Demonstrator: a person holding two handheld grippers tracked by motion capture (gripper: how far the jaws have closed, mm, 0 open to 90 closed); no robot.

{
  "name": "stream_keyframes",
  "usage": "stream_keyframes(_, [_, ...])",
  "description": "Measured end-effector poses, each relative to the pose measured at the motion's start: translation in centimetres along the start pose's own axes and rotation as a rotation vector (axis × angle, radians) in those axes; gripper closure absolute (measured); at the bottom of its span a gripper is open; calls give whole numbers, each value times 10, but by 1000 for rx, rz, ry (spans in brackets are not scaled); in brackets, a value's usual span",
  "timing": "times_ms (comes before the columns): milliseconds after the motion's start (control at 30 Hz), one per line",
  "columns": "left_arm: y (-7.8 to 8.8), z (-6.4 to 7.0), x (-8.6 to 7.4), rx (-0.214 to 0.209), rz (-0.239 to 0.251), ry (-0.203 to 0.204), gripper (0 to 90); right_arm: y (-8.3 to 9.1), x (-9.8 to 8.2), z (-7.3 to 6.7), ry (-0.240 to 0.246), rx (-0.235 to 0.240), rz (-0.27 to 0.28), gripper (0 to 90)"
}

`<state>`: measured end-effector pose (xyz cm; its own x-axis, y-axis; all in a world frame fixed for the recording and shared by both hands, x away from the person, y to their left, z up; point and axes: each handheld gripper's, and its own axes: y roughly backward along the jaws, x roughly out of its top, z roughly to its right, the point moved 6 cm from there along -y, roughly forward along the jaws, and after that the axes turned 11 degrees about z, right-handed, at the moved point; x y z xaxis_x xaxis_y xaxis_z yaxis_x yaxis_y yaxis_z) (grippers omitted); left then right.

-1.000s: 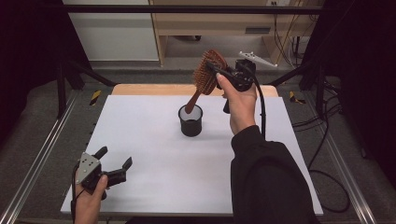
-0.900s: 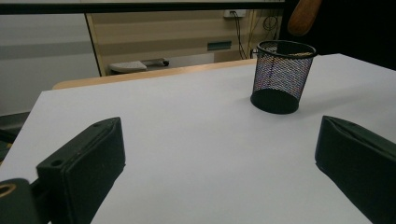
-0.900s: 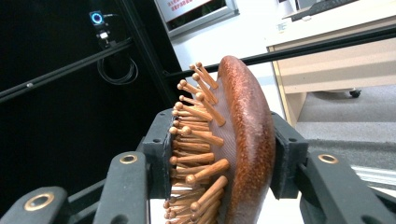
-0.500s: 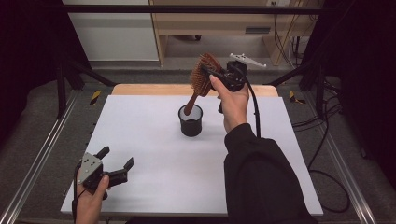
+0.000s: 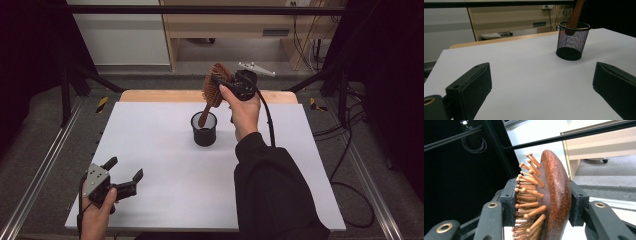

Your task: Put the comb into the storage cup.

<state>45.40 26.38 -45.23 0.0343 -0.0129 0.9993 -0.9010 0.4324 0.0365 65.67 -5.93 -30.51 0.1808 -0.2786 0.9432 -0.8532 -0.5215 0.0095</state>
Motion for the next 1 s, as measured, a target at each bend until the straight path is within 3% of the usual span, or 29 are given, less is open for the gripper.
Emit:
stream_keyframes(467, [0, -1, 0, 0, 0, 3, 27, -13, -22, 3, -6, 0, -31, 516])
stream_keyframes(1000, [0, 0, -1, -7, -5, -1, 27, -15, -39, 7, -22, -13, -58, 515])
